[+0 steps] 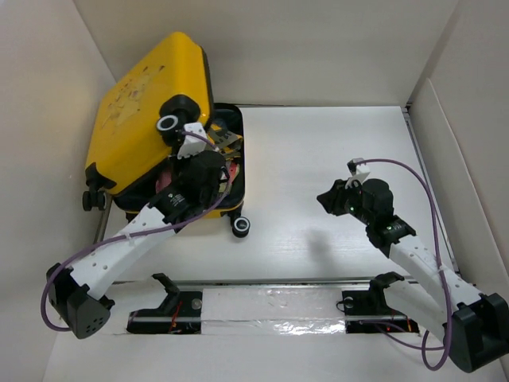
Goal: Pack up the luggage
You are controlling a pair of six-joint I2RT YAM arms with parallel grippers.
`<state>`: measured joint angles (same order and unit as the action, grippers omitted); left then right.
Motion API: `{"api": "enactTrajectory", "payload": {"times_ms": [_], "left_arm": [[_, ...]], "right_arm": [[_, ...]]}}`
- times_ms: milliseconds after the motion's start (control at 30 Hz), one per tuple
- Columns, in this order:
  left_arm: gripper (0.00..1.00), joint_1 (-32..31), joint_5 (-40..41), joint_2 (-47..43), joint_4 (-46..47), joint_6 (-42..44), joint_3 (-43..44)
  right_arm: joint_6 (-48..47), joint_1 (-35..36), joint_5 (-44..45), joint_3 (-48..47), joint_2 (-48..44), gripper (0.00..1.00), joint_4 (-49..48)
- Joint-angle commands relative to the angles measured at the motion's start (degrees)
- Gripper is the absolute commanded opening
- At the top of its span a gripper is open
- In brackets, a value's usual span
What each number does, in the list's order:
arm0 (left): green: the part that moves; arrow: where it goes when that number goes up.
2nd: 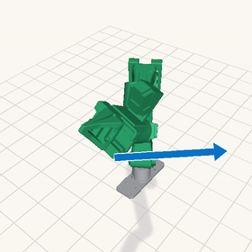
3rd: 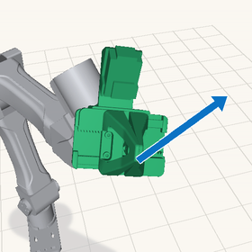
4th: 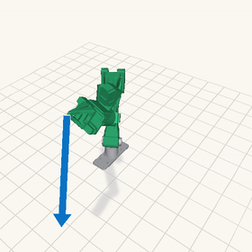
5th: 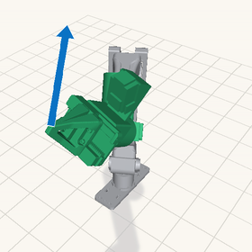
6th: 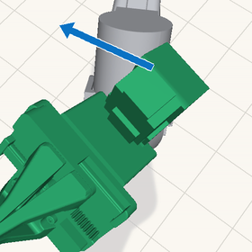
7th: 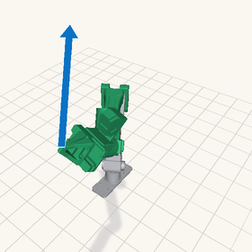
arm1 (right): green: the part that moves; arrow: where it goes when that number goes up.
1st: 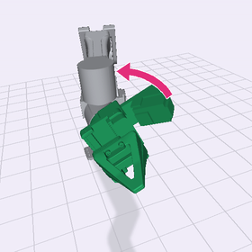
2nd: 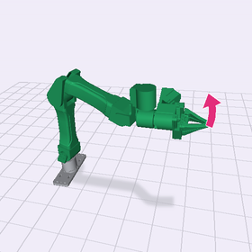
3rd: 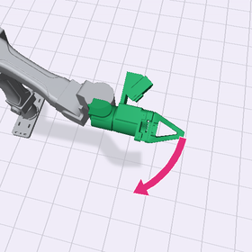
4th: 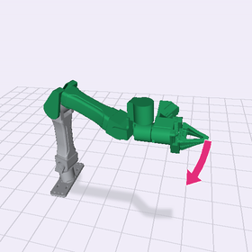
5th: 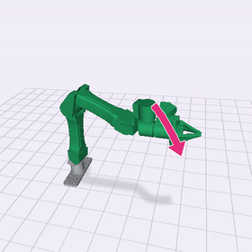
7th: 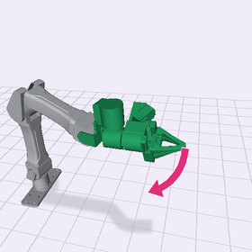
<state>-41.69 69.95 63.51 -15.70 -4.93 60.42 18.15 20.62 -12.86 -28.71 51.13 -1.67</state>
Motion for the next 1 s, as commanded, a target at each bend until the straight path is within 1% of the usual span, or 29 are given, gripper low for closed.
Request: {"api": "enactTrajectory", "payload": {"times_ms": [0,33,67,100,133,167,233,267,367,400,467,500,533,567,600,667,700,733,767,833,867,900,933,967], "left_arm": [[0.02,-3.6,-8.8,0.5,-0.3,-2.8,1.8],[0.04,-4.8,-9.5,0.6,-0.9,-3.8,2.5],[0.16,-6.7,-10.7,0.7,-1.7,-3.9,2.9],[0.24,-7.7,-13.8,0.4,-2.2,-3.9,3.4],[0.33,-8.7,-14.9,0.2,-2.8,-3.9,4.3],[0.43,-10.7,-15.3,0.0,-4.3,-4.6,4.8],[0.46,-12.1,-16.0,-1.3,-6.6,-6.3,6.9],[0.44,-12.7,-16.6,-1.9,-8.9,-8.1,7.6],[0.41,-13.2,-22.1,-6.7,-7.9,-8.1,8.0],[0.41,-13.2,-23.3,-9.6,-7.2,-8.4,8.0],[0.42,-13.2,-22.8,-12.3,-5.0,-9.9,8.2],[0.43,-12.5,-19.1,-14.2,-3.8,-11.7,8.6],[0.43,-10.0,-15.2,-14.7,-2.6,-14.1,10.0],[0.42,-8.3,-13.7,-13.9,-2.9,-15.6,11.2],[0.42,-4.8,-12.1,-13.1,-3.8,-18.0,13.5],[0.42,-1.0,-11.7,-9.5,-4.9,-20.4,15.8],[0.42,1.1,-12.9,-7.9,-4.9,-20.9,16.6],[0.41,6.2,-14.5,-6.4,-5.4,-21.2,18.2],[0.41,9.8,-19.4,-2.7,-6.3,-21.6,19.5],[0.37,19.4,-27.1,0.8,-8.8,-23.4,22.5],[0.36,32.3,-32.8,2.3,-9.1,-24.2,22.8],[0.34,39.0,-44.9,3.8,-9.0,-24.8,22.5],[0.33,44.9,-49.3,4.0,-7.3,-25.4,20.3],[0.34,52.7,-52.5,3.7,-5.5,-26.2,18.4]], "right_arm": [[-0.7,0.6,2.5,-2.7,-0.4,0.34,-2.0],[-0.7,0.6,2.7,-2.7,-0.4,0.34,-2.0],[-0.7,0.6,2.9,-2.7,-0.5,0.34,-2.0],[-0.6,0.6,3.0,-2.7,-0.4,0.34,-2.0],[-0.6,0.6,3.1,-2.7,-0.2,0.34,-2.0],[-0.6,0.6,3.3,-2.7,-0.1,0.34,-2.1],[-0.6,0.6,3.5,-2.8,0.1,0.34,-1.9],[-0.6,0.6,3.9,-2.8,0.1,0.34,-1.9],[-0.4,0.6,4.7,-2.7,-0.1,0.34,-1.9],[-0.4,0.6,4.9,-2.6,-0.2,0.33,-2.0],[-0.4,0.6,5.1,-2.4,-0.2,0.30,-2.0],[-0.4,1.1,5.0,-2.4,-0.2,0.22,-2.4],[-0.6,1.1,4.7,-2.3,-0.2,0.13,-2.7],[-0.7,1.7,4.8,-2.2,-0.2,0.03,-2.9],[-0.7,1.7,5.2,-2.1,-0.3,0.00,-3.0],[-1.0,2.3,5.6,-2.1,-0.8,0.00,-3.1],[-1.1,2.3,5.7,-2.1,-0.9,0.00,-3.1],[-1.2,2.9,5.9,-2.1,-1.1,0.00,-3.0],[-1.4,2.9,6.3,-2.1,-1.3,0.00,-2.9],[-1.4,3.5,6.6,-2.1,-2.0,0.00,-2.8],[-1.5,3.5,6.8,-2.1,-2.2,0.00,-2.6],[-1.5,3.5,7.0,-2.1,-2.4,0.00,-2.5],[-1.5,4.1,7.1,-2.1,-2.9,0.00,-2.4],[-1.6,4.1,7.2,-2.2,-3.0,0.00,-2.2]]}}
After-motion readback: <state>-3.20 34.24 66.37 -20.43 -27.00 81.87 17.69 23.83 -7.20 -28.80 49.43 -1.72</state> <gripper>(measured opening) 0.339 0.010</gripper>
